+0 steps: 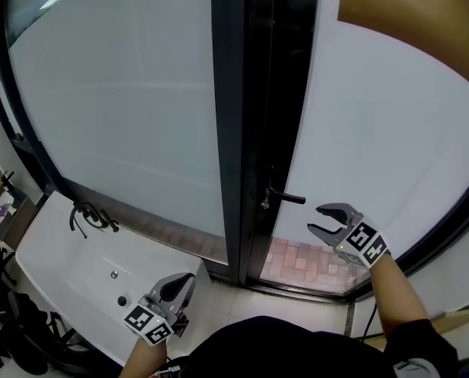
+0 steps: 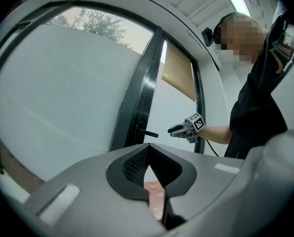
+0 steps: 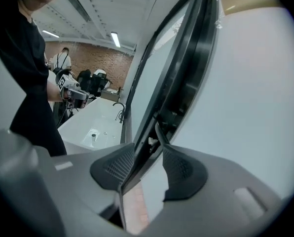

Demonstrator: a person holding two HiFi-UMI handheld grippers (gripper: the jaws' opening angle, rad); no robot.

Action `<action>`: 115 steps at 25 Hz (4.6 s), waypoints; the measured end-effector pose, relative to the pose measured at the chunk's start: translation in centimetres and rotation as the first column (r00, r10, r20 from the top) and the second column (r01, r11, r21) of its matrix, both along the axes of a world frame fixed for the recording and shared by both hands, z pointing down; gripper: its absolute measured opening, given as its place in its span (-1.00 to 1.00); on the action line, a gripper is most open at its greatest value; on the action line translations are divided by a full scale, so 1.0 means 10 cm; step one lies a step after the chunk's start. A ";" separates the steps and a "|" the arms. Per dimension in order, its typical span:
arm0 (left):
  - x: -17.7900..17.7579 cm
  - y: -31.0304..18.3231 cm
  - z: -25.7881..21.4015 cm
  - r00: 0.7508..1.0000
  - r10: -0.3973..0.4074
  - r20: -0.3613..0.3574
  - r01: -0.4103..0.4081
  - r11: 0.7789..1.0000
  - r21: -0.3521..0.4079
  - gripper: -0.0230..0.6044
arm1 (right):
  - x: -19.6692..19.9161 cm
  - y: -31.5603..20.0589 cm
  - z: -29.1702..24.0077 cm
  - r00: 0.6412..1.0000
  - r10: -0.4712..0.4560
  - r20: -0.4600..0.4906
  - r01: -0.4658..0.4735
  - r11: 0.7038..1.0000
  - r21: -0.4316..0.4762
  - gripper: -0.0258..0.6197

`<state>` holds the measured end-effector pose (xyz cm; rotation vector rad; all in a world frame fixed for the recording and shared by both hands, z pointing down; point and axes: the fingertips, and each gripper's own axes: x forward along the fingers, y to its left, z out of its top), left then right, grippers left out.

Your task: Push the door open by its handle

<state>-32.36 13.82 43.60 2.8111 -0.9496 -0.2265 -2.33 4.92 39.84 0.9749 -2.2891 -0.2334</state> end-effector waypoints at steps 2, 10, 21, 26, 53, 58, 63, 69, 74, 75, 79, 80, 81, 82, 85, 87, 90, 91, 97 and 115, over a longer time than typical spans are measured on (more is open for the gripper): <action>-0.02 -0.18 0.05 0.999 -0.045 -0.013 0.045 0.999 -0.025 -0.93 | -0.06 -0.28 0.00 0.998 -0.029 -0.049 0.026 0.998 -0.049 -0.40; 0.06 -0.71 0.04 0.952 -0.303 -0.031 0.301 0.952 -0.059 -0.93 | -0.18 -0.84 0.37 0.951 -0.251 -0.182 0.182 0.928 -0.325 -0.40; -0.25 -0.96 0.10 0.937 -0.345 -0.050 0.340 0.937 -0.084 -0.93 | -0.72 -1.09 0.91 0.906 -0.300 -0.299 0.112 0.850 -0.515 -0.40; -0.55 -1.06 0.03 0.955 -0.295 -0.033 0.293 0.954 -0.062 -0.93 | -0.71 -1.21 1.00 0.903 -0.231 -0.363 0.022 0.867 -0.497 -0.52; -0.57 -1.52 0.10 0.995 -0.099 -0.021 0.097 0.990 -0.099 -0.93 | -0.94 -1.30 0.76 0.977 -0.213 0.016 0.210 0.946 -0.248 -0.63; -0.57 -1.51 0.12 0.996 -0.091 0.015 0.092 0.990 -0.109 -0.93 | -1.01 -1.26 0.67 0.956 -0.253 0.147 0.278 0.942 -0.187 -0.63; -0.53 -1.54 0.10 0.995 -0.093 0.020 0.095 0.990 -0.100 -0.93 | -1.05 -1.26 0.64 0.941 -0.289 0.175 0.317 0.935 -0.161 -0.59; -0.41 -1.54 0.14 0.997 -0.064 0.031 0.067 0.992 -0.105 -0.93 | -1.06 -1.25 0.62 0.937 -0.300 0.179 0.325 0.937 -0.131 -0.57; -0.34 -1.57 0.14 0.999 -0.049 0.020 0.050 0.993 -0.111 -0.93 | -1.08 -1.25 0.60 0.934 -0.301 0.192 0.324 0.940 -0.106 -0.57; -0.32 -1.57 0.15 0.999 -0.044 0.019 0.046 0.993 -0.112 -0.93 | -1.08 -1.25 0.59 0.933 -0.302 0.195 0.325 0.940 -0.102 -0.57; -0.23 -1.57 0.16 0.999 -0.032 0.021 0.035 0.993 -0.112 -0.94 | -1.07 -1.23 0.61 0.927 -0.316 0.200 0.342 0.933 -0.112 -0.56; -0.22 -1.57 0.16 0.999 -0.033 0.019 0.035 0.993 -0.112 -0.93 | -1.07 -1.22 0.61 0.926 -0.320 0.201 0.346 0.931 -0.116 -0.55; -0.23 -1.57 0.16 0.999 -0.035 0.018 0.037 0.993 -0.112 -0.93 | -1.08 -1.22 0.61 0.925 -0.322 0.201 0.349 0.930 -0.118 -0.55; -0.24 -1.57 0.17 0.999 -0.038 0.019 0.040 0.993 -0.113 -0.93 | -1.08 -1.21 0.61 0.925 -0.323 0.202 0.350 0.929 -0.119 -0.55; -0.25 -1.57 0.18 0.999 -0.051 0.017 0.053 0.992 -0.118 -0.93 | -1.07 -1.22 0.60 0.921 -0.331 0.206 0.360 0.925 -0.122 -0.55; -0.19 -1.59 0.15 0.999 -0.052 0.016 0.054 0.991 -0.122 -0.93 | -1.03 -1.27 0.56 0.916 -0.340 0.211 0.371 0.920 -0.126 -0.55; -0.12 -1.57 0.13 0.999 -0.040 0.022 0.043 0.991 -0.123 -0.93 | -0.99 -1.30 0.54 0.916 -0.337 0.216 0.368 0.922 -0.121 -0.54; -0.11 -1.54 0.14 0.999 -0.035 0.024 0.037 0.992 -0.122 -0.93 | -1.00 -1.29 0.55 0.918 -0.333 0.217 0.363 0.925 -0.116 -0.54; 0.05 -1.53 0.04 0.999 -0.034 0.012 0.035 0.993 -0.114 -0.93 | -0.95 -1.40 0.48 0.913 -0.331 0.238 0.358 0.930 -0.081 -0.54; 0.19 -1.19 0.16 0.997 -0.027 0.067 0.034 0.994 -0.102 -0.93 | -0.84 -1.51 0.70 0.861 -0.392 0.325 0.450 0.884 -0.125 -0.47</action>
